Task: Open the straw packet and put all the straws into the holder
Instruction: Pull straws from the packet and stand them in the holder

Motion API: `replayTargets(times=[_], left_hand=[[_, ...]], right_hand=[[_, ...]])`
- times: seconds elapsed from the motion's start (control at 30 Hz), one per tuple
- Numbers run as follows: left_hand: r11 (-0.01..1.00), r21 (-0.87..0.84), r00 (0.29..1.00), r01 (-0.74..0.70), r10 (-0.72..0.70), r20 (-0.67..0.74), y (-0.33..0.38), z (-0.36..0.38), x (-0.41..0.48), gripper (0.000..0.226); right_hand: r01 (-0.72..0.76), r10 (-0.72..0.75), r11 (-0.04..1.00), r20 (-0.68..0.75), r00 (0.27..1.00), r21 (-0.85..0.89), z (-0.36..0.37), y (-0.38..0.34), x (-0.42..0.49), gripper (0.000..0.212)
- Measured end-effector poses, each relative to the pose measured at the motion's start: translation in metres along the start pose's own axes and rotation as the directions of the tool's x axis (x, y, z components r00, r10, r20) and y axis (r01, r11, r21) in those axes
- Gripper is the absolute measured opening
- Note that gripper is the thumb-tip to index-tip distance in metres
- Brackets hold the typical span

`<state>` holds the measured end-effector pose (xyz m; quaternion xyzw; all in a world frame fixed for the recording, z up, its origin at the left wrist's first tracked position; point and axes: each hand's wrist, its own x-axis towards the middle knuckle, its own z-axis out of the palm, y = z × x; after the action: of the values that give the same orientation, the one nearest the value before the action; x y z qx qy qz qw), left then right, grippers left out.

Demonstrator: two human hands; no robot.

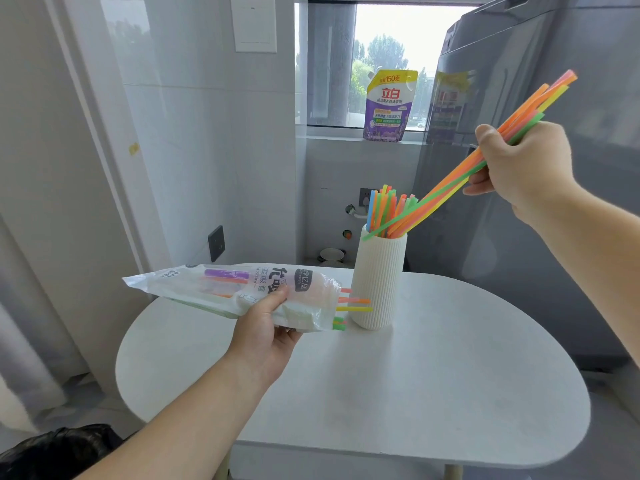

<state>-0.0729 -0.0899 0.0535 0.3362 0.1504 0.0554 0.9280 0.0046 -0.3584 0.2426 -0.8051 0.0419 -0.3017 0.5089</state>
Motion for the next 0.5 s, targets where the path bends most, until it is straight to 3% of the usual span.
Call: replayTargets(times=[0.23, 0.5], left_hand=[[1.000, 0.004, 1.000, 0.005, -0.005, 0.001, -0.001, 0.000, 0.000, 0.038], [1.000, 0.012, 1.000, 0.014, -0.014, -0.007, 0.000, 0.001, -0.001, 0.032]], right_hand=[[-0.005, 0.008, 0.999, -0.072, 0.997, 0.045, 0.000, 0.001, 0.002, 0.029], [-0.175, 0.195, 0.971, -0.117, 0.974, 0.162, -0.005, 0.009, 0.012, 0.028]])
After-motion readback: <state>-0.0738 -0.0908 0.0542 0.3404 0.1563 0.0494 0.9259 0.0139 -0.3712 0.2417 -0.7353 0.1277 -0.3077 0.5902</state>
